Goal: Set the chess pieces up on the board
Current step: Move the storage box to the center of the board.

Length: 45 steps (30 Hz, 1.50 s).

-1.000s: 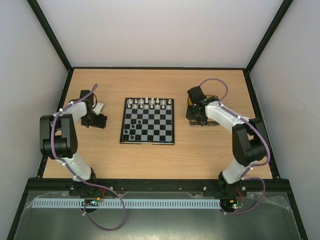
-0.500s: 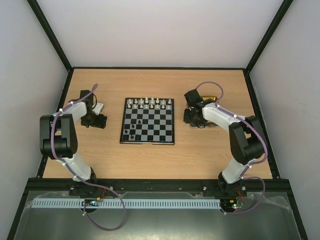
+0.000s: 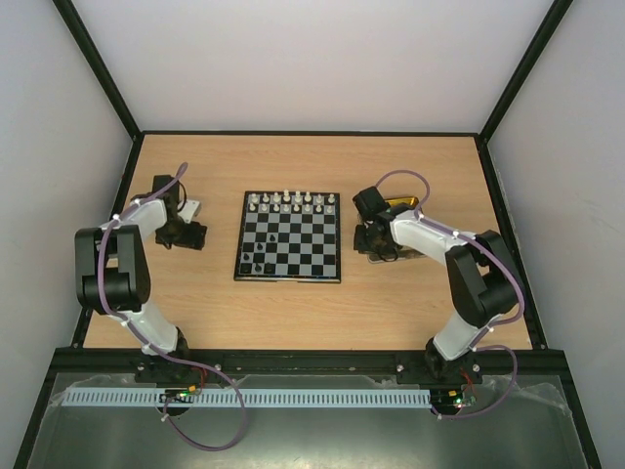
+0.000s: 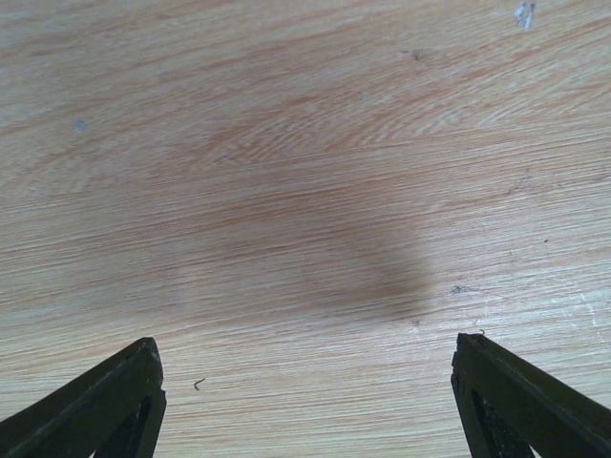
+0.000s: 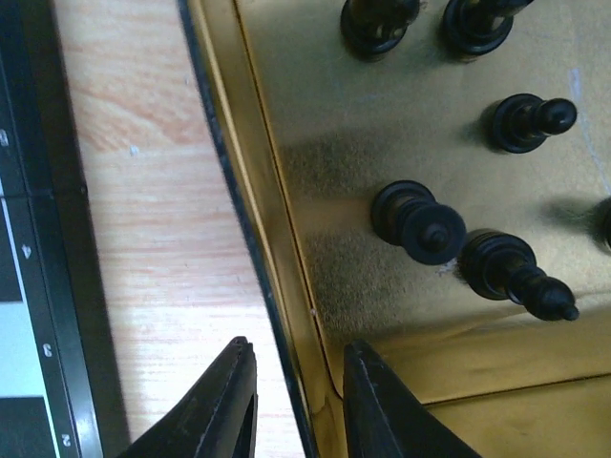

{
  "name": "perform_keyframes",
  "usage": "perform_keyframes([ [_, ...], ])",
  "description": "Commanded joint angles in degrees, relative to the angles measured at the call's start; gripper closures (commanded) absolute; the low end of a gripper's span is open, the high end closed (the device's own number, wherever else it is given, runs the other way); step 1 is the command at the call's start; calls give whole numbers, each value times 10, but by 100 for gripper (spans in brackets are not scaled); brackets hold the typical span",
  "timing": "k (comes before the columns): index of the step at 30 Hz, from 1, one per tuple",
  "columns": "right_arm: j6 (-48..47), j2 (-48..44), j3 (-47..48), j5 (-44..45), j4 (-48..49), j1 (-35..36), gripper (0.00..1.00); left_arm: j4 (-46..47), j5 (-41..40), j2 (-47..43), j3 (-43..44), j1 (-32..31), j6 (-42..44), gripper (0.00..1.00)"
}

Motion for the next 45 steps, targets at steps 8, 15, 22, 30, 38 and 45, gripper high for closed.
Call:
perform_keyframes([
  [8, 89, -70, -59, 7, -23, 33, 80, -27, 15, -32, 11, 12, 16, 17],
  [15, 139, -103, -89, 9, -28, 64, 80, -33, 19, -40, 13, 15, 28, 17],
  [22, 183, -131, -134, 4, -18, 92, 80, -37, 25, -50, 10, 19, 37, 17],
  [30, 217, -135, -101, 14, -34, 138, 80, -40, 26, -65, -4, 31, 54, 17],
  [38, 195, -140, 27, 121, -152, 131, 41, -48, 32, -68, 3, 41, 59, 16],
  [45, 138, -107, 117, 174, -174, 1, 37, -51, 38, -72, 4, 44, 53, 16],
])
